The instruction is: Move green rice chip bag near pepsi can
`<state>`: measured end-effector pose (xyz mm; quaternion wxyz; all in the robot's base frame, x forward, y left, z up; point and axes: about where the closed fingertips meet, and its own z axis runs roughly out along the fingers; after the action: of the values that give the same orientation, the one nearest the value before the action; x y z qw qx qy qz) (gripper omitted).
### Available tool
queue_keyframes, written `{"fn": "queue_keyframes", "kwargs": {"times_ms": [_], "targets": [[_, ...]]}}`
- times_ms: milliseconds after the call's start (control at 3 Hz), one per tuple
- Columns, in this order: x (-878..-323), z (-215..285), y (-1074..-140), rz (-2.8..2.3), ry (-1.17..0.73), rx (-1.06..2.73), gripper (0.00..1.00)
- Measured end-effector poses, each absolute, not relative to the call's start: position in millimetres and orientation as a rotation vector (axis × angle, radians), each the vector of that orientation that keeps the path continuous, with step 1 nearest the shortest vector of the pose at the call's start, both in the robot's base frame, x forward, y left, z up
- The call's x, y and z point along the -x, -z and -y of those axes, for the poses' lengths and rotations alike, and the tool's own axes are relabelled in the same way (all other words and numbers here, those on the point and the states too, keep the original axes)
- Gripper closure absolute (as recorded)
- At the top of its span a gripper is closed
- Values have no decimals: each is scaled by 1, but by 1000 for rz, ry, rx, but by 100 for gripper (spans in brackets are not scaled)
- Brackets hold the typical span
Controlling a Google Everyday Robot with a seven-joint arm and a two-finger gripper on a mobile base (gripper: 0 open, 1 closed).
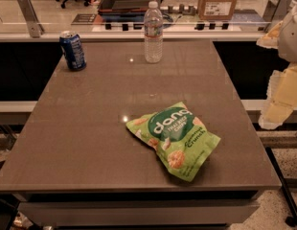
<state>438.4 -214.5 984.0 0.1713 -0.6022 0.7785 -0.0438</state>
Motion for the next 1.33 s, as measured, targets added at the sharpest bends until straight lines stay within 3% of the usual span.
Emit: {"fn": "queue_keyframes", "kwargs": {"times_ms": [667, 1333], "targets": [[-447, 200, -972, -2255, 36, 1655, 0], [-473, 149, -926, -2389, -144, 1464, 0]]}}
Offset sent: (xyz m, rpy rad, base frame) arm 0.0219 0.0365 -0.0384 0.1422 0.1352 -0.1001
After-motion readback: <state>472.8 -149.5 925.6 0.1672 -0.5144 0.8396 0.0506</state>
